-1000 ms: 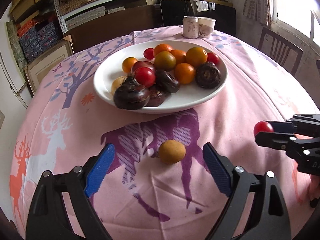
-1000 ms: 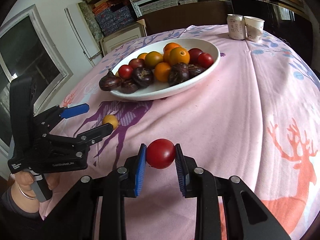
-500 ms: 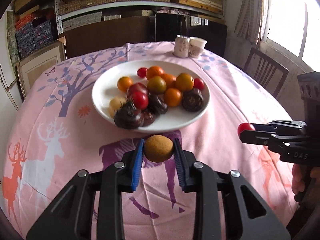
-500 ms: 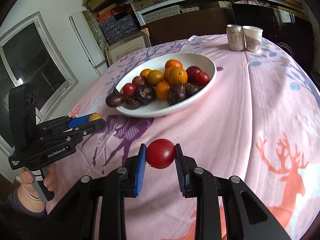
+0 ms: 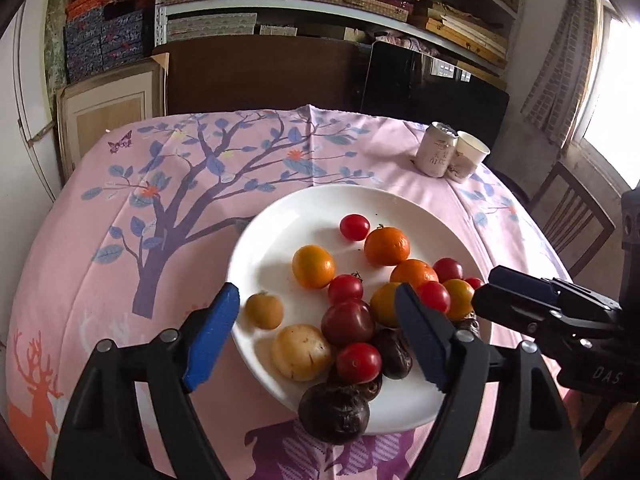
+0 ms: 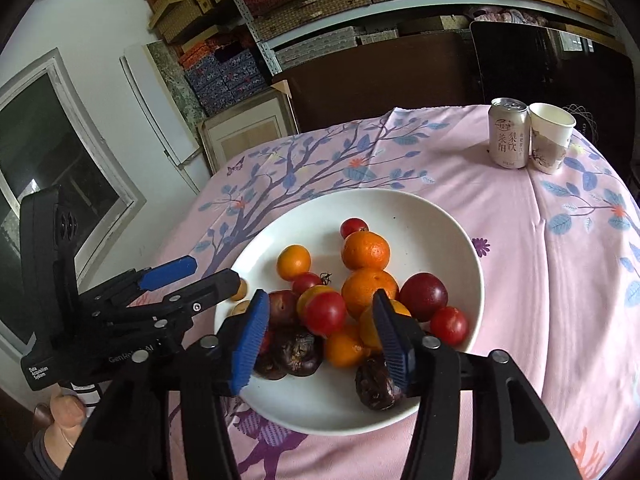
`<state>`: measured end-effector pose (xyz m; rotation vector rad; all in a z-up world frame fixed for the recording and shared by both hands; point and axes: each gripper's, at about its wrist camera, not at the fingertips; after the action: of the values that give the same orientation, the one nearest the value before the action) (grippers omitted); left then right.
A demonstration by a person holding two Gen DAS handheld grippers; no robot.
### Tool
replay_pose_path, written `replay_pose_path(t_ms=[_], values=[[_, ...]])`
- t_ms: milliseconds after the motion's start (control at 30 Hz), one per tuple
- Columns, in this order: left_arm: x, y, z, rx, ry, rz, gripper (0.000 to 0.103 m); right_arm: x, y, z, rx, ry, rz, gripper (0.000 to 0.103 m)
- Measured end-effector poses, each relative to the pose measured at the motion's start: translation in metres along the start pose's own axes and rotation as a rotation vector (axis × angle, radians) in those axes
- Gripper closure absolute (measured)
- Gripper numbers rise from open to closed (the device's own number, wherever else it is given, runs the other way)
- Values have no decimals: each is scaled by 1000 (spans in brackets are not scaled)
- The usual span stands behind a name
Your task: Organize fruits
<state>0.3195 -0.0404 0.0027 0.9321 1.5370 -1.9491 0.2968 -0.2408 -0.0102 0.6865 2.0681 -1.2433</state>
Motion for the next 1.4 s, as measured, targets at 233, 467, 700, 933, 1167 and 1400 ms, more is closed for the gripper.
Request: replay_pose_path(t_ms=[233,467,700,933,1167,1400], values=[[65,-20,-1,-53,34,-81,5,63,-43,8,56,22,32,3],[134,-73,2,-55,-5,-131,5,124,-93,-3,54,2,33,3],[159,-144,26,-224,34,-15,5,140,-155,-35,92,-83,119,3],[178,-204,49,-216,70,89,5,153,-204,-52,106,-109,197,3],[188,-232,57,-210,63,103,5,163,-220,-53,164,-127,214,3],[188,-246,58,-219,62,132,5,170,-229,-53,175,-128,218,3]])
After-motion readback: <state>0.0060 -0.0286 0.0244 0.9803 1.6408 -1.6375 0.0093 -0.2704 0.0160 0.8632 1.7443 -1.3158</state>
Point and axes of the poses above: each gripper's, at about its wrist camera, not at the fingertips, and y roughly the way its jaws point, z to its right, x to its underside, and after that the axes turned 6 degrees about z, right-handed
